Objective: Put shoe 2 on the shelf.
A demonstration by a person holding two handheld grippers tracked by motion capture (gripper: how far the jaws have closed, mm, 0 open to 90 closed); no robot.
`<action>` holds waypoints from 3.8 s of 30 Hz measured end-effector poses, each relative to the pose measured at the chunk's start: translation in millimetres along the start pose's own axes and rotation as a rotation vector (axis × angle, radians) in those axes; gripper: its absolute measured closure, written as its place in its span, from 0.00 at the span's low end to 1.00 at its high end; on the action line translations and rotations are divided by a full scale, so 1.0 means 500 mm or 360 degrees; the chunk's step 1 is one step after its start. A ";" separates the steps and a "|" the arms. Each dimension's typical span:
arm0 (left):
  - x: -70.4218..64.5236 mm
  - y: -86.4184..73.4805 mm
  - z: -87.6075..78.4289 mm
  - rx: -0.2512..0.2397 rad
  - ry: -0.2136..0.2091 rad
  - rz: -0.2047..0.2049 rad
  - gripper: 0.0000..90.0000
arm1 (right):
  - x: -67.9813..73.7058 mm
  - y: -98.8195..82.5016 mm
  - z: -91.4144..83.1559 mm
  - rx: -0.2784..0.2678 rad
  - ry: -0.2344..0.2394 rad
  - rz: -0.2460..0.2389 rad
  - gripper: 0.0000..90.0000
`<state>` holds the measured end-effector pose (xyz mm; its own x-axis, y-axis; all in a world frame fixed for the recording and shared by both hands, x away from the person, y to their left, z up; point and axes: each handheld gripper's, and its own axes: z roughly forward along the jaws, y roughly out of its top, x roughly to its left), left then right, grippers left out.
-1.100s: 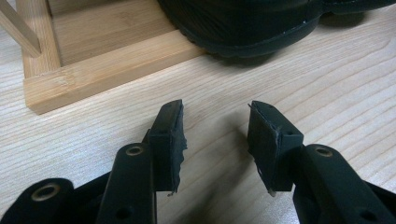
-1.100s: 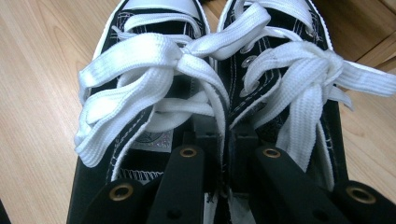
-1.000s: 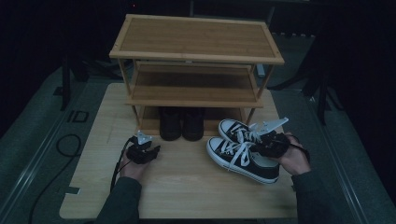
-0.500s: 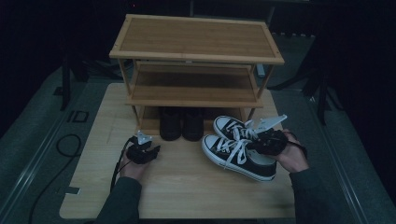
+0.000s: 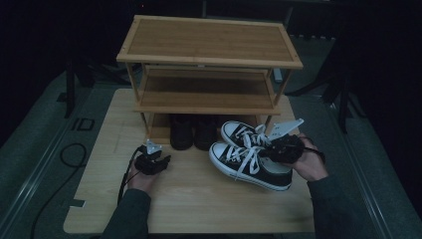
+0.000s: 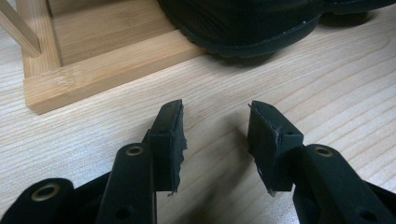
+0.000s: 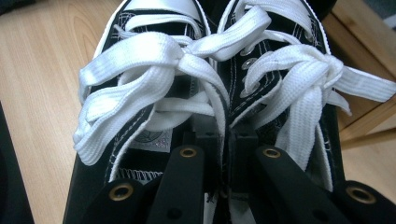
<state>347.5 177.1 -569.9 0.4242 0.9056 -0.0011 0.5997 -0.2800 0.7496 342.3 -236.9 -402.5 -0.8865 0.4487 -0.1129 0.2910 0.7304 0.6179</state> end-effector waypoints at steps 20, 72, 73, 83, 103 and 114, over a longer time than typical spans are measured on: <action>-0.001 0.000 0.001 -0.0007 0.0001 -0.0006 0.62 | 0.028 0.055 -0.020 -0.0073 0.0103 -0.0114 0.96; -0.001 0.001 0.000 0.0001 0.0001 -0.0006 0.61 | -0.027 0.183 -0.041 -0.0240 -0.0052 -0.0034 0.96; -0.001 0.001 0.000 0.0000 0.0001 -0.0006 0.62 | -0.030 0.184 -0.039 -0.0240 -0.0057 -0.0025 0.96; -0.001 0.001 0.000 0.0001 0.0001 -0.0006 0.61 | -0.053 0.195 -0.028 -0.0249 -0.0125 0.0040 0.96; -0.001 0.001 0.000 0.0003 0.0000 -0.0004 0.61 | -0.082 0.226 0.006 -0.0237 -0.0262 0.0164 0.96; -0.001 0.001 0.000 0.0002 0.0000 -0.0005 0.61 | -0.095 0.245 0.025 -0.0228 -0.0351 0.0216 0.96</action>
<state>347.5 176.3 -569.6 0.4225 0.9064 -0.0035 0.6018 -0.2776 0.7488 424.7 -162.5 -331.3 -0.7386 0.6501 -0.1785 0.3340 0.5829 0.7408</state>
